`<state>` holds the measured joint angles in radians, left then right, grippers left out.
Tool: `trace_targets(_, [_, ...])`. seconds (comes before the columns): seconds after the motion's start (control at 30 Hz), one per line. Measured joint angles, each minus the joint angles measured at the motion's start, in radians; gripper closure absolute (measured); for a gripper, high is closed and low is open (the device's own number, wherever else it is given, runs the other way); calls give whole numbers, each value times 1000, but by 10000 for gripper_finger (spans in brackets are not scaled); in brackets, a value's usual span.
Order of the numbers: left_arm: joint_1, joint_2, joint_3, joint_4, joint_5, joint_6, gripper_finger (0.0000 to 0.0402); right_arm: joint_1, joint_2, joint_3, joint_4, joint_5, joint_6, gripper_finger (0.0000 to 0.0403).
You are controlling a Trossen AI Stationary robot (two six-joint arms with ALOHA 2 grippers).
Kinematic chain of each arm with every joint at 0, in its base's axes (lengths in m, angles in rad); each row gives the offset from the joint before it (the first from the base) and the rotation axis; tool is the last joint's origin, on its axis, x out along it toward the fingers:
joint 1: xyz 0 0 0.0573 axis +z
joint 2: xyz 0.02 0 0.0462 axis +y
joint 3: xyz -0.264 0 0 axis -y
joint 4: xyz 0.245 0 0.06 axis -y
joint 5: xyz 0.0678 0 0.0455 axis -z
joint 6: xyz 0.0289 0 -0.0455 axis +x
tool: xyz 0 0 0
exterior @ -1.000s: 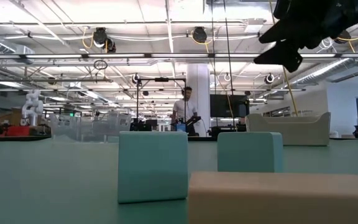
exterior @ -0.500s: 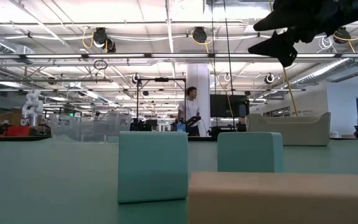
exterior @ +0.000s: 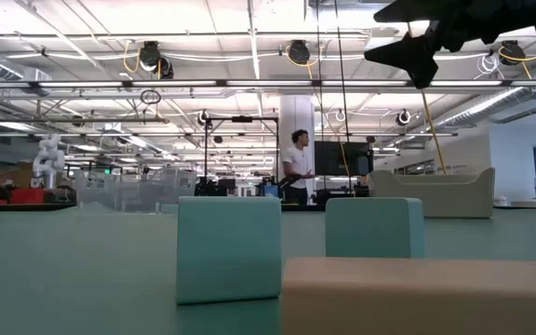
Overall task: Sort & place blocks by color
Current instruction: Put the violet block into the black bin, then put the light green block into the gray bin
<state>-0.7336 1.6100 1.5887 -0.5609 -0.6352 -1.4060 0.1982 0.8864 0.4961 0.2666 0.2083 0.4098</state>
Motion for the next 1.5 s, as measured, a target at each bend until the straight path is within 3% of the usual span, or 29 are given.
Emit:
trace_targets(0.2, [-98, 0, 0, -297, 179, -427, 343, 0, 28, 0, 3, 0, -14, 152])
trace_targets(0.33, [-137, 6, -8, -486, 322, -626, 343, 0, 92, 0, 4, 0, -11, 152])
trace_targets(0.57, [-147, 7, -184, -480, 542, -812, 343, 0, 216, 0, 14, 1, -36, 152])
trace_targets(0.7, [-144, 7, -289, -422, 603, -867, 334, 0, 268, 0, 14, 1, -110, 152])
trace_targets(0.9, [-142, 7, -348, -348, 615, -887, 254, 0, 307, 0, 14, -3, -109, 151])
trace_targets(1.07, [-142, -1, -348, -369, 677, -859, 214, 0, 333, 0, 12, -32, -135, 151])
trace_targets(1.23, [-142, -37, -348, -408, 801, -901, 202, 0, 389, 0, 16, -108, -236, 151])
trace_targets(1.37, [-148, -79, -348, -449, 815, -963, 200, 0, 448, 0, 52, -116, -271, 151])
trace_targets(1.5, [-148, -123, -348, -467, 811, -978, 200, 0, 530, 0, 182, -211, -339, 151])
